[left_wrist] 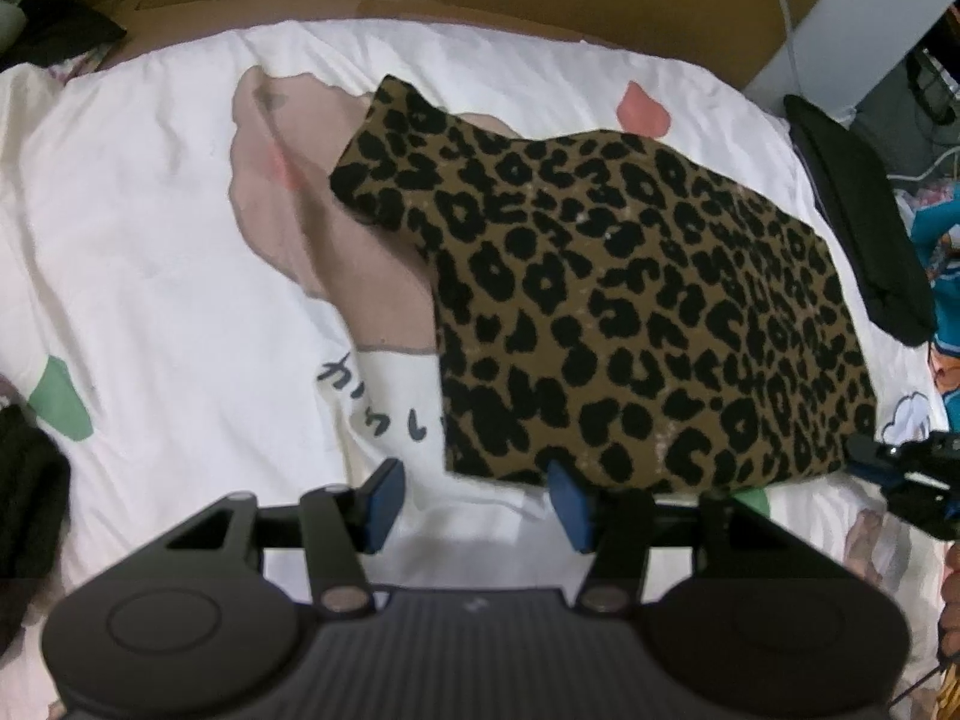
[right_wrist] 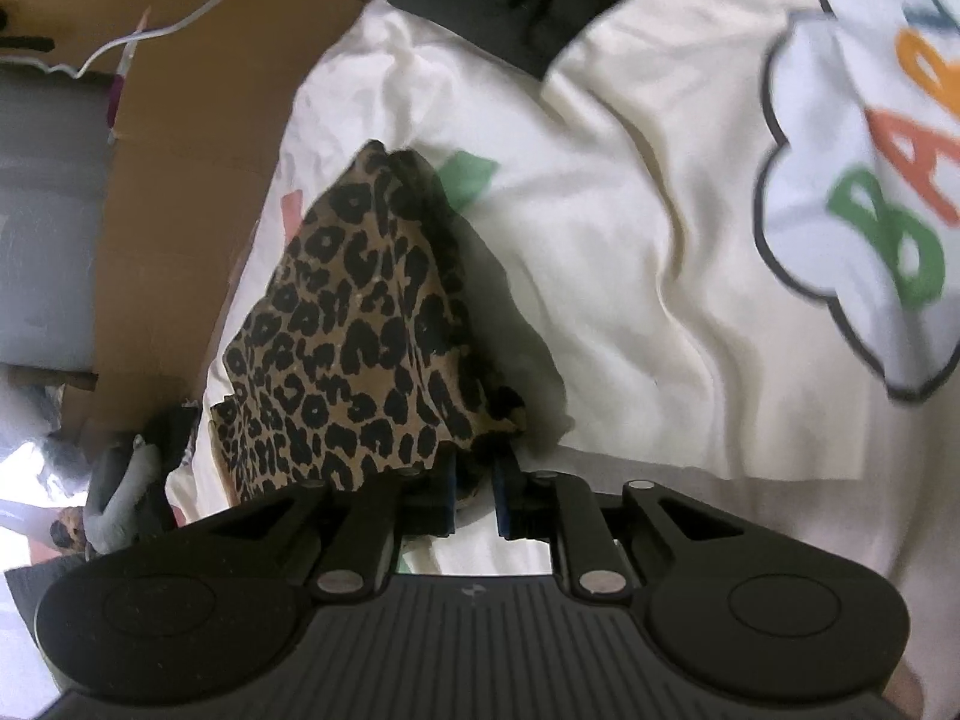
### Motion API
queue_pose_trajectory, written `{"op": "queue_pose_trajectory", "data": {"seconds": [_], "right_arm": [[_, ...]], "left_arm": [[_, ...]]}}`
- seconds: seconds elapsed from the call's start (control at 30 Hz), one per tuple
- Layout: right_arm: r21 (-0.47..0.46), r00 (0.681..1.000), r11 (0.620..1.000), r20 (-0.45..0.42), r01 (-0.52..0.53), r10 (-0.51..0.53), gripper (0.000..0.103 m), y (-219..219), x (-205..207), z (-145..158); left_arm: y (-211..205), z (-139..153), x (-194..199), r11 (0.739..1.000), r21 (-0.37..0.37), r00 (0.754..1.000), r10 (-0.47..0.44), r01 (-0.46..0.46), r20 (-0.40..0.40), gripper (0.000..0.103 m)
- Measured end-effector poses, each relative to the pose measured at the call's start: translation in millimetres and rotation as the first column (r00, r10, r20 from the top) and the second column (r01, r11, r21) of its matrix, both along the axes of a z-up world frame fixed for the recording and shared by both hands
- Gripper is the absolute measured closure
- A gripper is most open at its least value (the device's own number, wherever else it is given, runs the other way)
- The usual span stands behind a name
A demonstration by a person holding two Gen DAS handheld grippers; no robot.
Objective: Fold clothes
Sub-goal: 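Grasp the end of the leopard-print garment with both tools side by side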
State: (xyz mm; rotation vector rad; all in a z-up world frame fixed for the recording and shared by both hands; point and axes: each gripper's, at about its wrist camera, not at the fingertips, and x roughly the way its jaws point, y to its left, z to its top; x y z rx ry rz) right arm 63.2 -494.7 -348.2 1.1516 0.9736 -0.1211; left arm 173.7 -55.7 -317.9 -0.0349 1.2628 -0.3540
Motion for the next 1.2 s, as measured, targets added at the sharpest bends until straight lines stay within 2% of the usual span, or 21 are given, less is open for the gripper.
{"op": "queue_pose_trajectory", "data": {"seconds": [0.13,0.23,0.33,0.43,0.53,0.7,0.93,1.0,1.07,1.13,1.17,1.2], "right_arm": [[0.040,1.000,0.999,-0.013,-0.008,0.009,0.071,5.4,-2.9,-9.1],[0.056,1.000,0.998,-0.006,-0.023,0.024,0.071,10.0,-0.4,-11.7],[0.054,1.000,0.998,-0.009,-0.018,0.019,0.071,9.9,3.6,-14.5],[0.060,1.000,0.998,-0.010,-0.010,0.011,0.070,7.9,6.6,-17.1],[0.058,1.000,0.998,-0.010,-0.016,0.016,0.070,7.6,8.3,-17.5],[0.062,1.000,0.998,-0.009,-0.016,0.017,0.068,6.3,8.0,-19.6],[0.050,1.000,0.999,-0.006,-0.013,0.014,0.069,9.1,9.4,-20.1],[0.048,1.000,0.999,-0.009,-0.006,0.006,0.069,9.9,9.4,-19.6],[0.046,1.000,0.999,-0.011,0.001,-0.001,0.069,9.8,8.4,-18.8],[0.048,1.000,0.999,-0.012,0.012,-0.011,0.070,8.9,6.4,-17.7],[0.050,1.000,0.999,-0.012,0.017,-0.017,0.070,8.2,5.1,-17.2],[0.049,1.000,0.999,-0.011,0.021,-0.020,0.070,6.9,3.7,-17.0]], "left_arm": [[0.3,-2.9,3.0,1.000,-0.021,1.000,0.005,-0.006,-0.012,0.047],[0.4,-8.1,6.3,0.999,-0.040,0.999,0.018,-0.020,-0.039,0.048],[7.6,-16.1,13.3,0.990,-0.101,0.991,0.082,-0.093,-0.108,0.048],[19.3,-27.1,20.1,0.963,-0.158,0.963,0.188,-0.220,-0.195,0.050],[24.6,-34.6,22.8,0.937,-0.175,0.936,0.257,-0.303,-0.242,0.051],[23.7,-38.5,22.1,0.904,-0.182,0.908,0.338,-0.387,-0.249,0.051],[4.3,-36.3,14.5,0.884,-0.112,0.881,0.426,-0.454,-0.205,0.049],[3.9,-36.4,14.1,0.870,-0.114,0.866,0.449,-0.479,-0.220,0.053],[6.7,-37.3,13.4,0.850,-0.124,0.846,0.473,-0.511,-0.245,0.065],[13.8,-39.0,11.3,0.826,-0.139,0.821,0.497,-0.547,-0.280,0.082],[16.9,-39.5,10.0,0.819,-0.144,0.815,0.502,-0.556,-0.290,0.087],[19.1,-39.5,8.7,0.817,-0.149,0.814,0.502,-0.558,-0.292,0.087]]}}
